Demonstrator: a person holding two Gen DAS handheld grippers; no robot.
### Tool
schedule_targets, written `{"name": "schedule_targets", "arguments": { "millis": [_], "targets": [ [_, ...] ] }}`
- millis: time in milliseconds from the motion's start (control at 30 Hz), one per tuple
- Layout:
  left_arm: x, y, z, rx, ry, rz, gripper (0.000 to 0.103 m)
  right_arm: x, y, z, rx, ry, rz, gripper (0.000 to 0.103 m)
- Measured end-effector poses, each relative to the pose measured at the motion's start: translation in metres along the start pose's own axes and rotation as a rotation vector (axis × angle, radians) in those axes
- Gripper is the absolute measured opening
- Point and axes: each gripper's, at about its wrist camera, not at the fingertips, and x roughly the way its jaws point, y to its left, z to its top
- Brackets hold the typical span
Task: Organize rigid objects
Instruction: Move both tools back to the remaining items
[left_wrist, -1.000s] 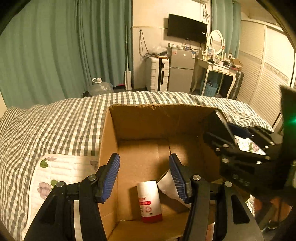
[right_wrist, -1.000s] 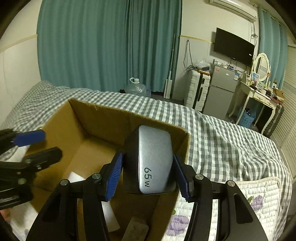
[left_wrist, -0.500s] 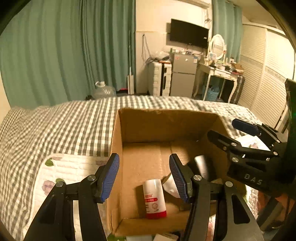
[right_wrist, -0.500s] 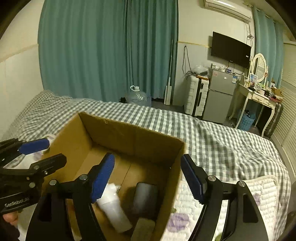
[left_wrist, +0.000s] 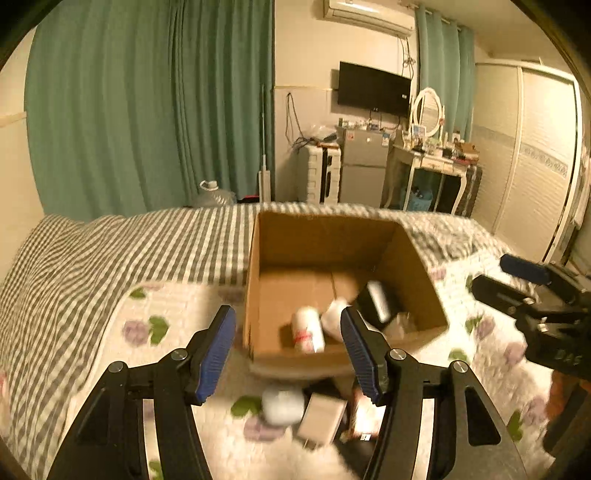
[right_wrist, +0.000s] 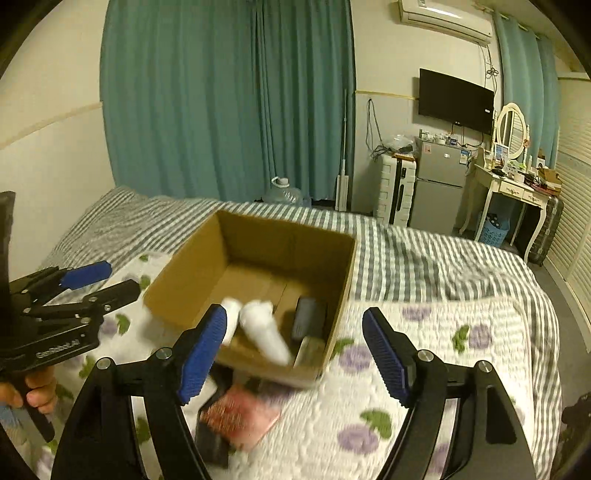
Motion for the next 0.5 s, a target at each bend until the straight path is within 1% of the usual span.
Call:
{"name": "schedule_targets", "arguments": {
  "millis": [100, 167, 300, 333, 367, 433, 500],
  "targets": [
    [0.004, -0.001, -0.022, 0.002, 0.035, -0.011, 0.062, 0.001, 0.009, -0.024, -0.006, 0.038, 0.006, 0.076],
    [0.011, -0.003, -0.041, 0.01, 0.075, -0.015, 0.062, 0.006, 0.013, -0.039, -0.011, 0.067, 0.015, 0.076],
    [0.022, -0.006, -0.072, 0.007, 0.132, -0.026, 0.062, 0.027, 0.025, -0.073, -0.045, 0.116, 0.026, 0.076],
    [0.029, -0.006, -0.082, 0.007, 0.151, -0.035, 0.062, 0.034, 0.027, -0.08, -0.062, 0.134, 0.023, 0.076],
    [0.033, -0.006, -0.087, 0.011, 0.162, -0.036, 0.062, 0.043, 0.03, -0.089, -0.086, 0.171, 0.019, 0.076],
    [0.046, -0.01, -0.097, 0.035, 0.206, -0.015, 0.062, 0.053, 0.036, -0.098, -0.128, 0.211, 0.029, 0.076],
    [0.052, -0.008, -0.105, 0.04, 0.221, -0.002, 0.062, 0.058, 0.039, -0.105, -0.156, 0.229, 0.035, 0.076]
  ]
}}
